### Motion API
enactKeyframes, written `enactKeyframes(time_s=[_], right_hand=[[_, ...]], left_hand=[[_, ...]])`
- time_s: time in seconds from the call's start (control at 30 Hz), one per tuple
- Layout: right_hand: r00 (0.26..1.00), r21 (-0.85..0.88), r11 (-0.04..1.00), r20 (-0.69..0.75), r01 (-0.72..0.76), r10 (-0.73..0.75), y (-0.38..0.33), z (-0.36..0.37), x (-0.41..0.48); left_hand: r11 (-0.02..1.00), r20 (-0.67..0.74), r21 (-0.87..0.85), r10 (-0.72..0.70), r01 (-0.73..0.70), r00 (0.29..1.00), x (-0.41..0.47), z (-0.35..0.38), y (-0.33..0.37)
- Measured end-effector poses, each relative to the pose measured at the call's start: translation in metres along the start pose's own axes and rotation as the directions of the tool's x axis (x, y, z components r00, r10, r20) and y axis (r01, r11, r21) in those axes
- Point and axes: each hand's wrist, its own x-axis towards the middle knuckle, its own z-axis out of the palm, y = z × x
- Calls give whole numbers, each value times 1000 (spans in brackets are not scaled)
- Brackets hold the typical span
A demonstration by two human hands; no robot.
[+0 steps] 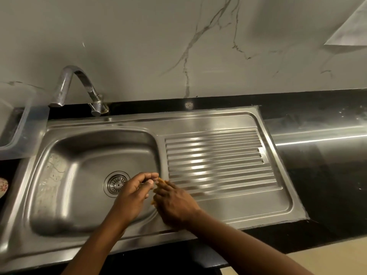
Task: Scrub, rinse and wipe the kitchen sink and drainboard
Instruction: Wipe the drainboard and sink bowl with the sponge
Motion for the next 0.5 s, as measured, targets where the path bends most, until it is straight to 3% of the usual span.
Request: enactKeyframes(time_s=[0.17,0.23,0.27,0.33,0.37,0.4,0.5], right_hand=[[995,138,987,72,-82,72,-27,-11,-19],[980,289,938,111,-190,165,-33,-35,-24],[961,417,866,141,-276,238,-32,-48,-27],[895,706,566,236,-426,379,-23,-73,-38],[868,816,387,254,-429,426,-13,-83,-47],[836,881,243,252,-407,487,1,-91,-58],[645,936,-154,332,-317,688,59,-103,-100]], left_hand=[[1000,13,-1,18,-18,1000,-11,4,1],[999,8,-4,32,-32,999,-13,4,1],[999,1,-5,37,-37,999,-13,3,2],[999,-2,-17,48,-48,999,-13,3,4],[998,-3,-20,55,-55,998,-13,4,5],[998,-1,-19,64,-64,998,-13,5,7],[997,10,-16,72,-71,997,-14,13,10]])
